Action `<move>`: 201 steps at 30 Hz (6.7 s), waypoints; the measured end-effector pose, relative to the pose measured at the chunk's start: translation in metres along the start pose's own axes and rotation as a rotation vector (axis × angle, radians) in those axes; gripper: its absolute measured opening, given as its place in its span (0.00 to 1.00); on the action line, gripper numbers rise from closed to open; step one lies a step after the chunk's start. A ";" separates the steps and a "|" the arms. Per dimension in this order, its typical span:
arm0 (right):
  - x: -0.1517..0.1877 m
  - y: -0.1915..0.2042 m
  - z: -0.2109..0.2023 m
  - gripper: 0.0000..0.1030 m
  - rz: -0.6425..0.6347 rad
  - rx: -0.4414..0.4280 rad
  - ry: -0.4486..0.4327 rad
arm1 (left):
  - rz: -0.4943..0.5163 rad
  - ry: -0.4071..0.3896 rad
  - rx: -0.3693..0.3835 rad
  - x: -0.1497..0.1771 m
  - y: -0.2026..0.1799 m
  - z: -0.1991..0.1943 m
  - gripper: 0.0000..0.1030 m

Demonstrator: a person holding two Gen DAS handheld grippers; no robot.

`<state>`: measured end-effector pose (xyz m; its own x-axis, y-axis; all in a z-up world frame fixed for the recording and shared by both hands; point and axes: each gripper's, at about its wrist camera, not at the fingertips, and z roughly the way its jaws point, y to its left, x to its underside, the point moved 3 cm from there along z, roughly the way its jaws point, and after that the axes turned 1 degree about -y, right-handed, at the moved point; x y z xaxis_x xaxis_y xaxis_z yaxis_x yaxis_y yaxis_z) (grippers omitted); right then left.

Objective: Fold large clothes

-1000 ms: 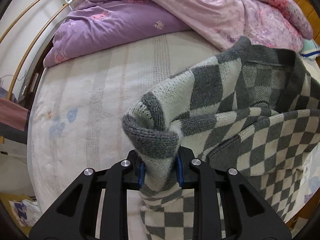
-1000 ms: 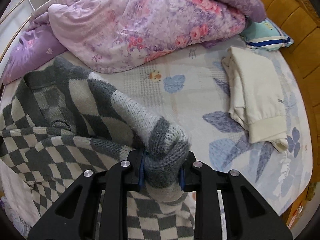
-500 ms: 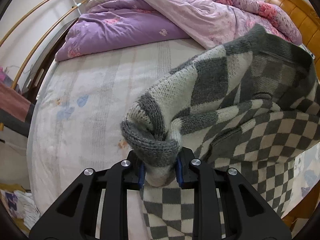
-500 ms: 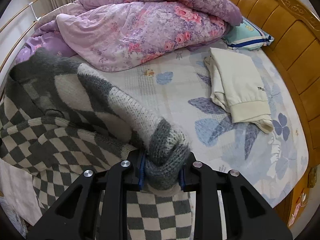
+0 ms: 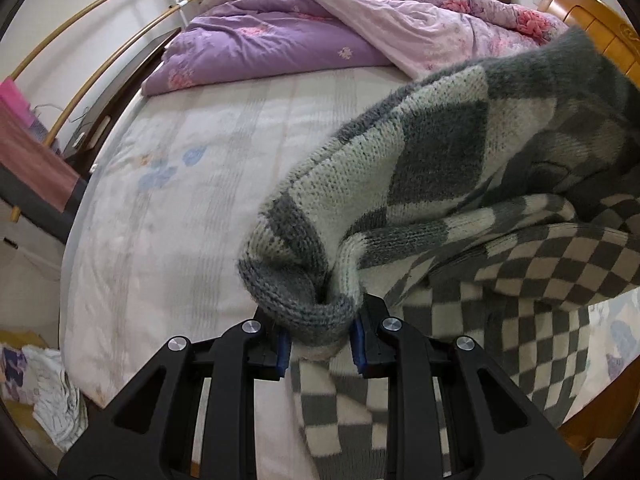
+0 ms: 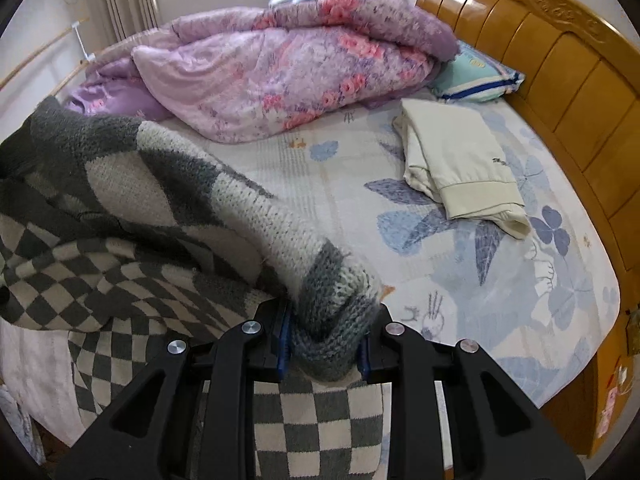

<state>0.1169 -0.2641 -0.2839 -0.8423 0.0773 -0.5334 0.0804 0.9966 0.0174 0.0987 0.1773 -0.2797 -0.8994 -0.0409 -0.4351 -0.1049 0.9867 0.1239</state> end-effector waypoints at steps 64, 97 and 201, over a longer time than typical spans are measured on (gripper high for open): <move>0.075 -0.094 0.115 0.73 0.396 0.106 0.601 | -0.117 0.665 0.240 0.131 0.018 0.017 0.62; 0.041 -0.064 0.267 0.18 0.438 -0.041 0.596 | -0.321 0.471 0.208 -0.003 0.041 0.220 0.08; 0.117 -0.120 0.243 0.16 0.647 -0.102 0.695 | -0.373 0.609 0.186 0.075 0.029 0.172 0.16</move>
<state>0.1380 -0.3816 -0.5544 -0.7813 0.5813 0.2271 0.6228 0.7496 0.2239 0.1009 0.2295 -0.4627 -0.8999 -0.4057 0.1601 -0.4249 0.8982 -0.1128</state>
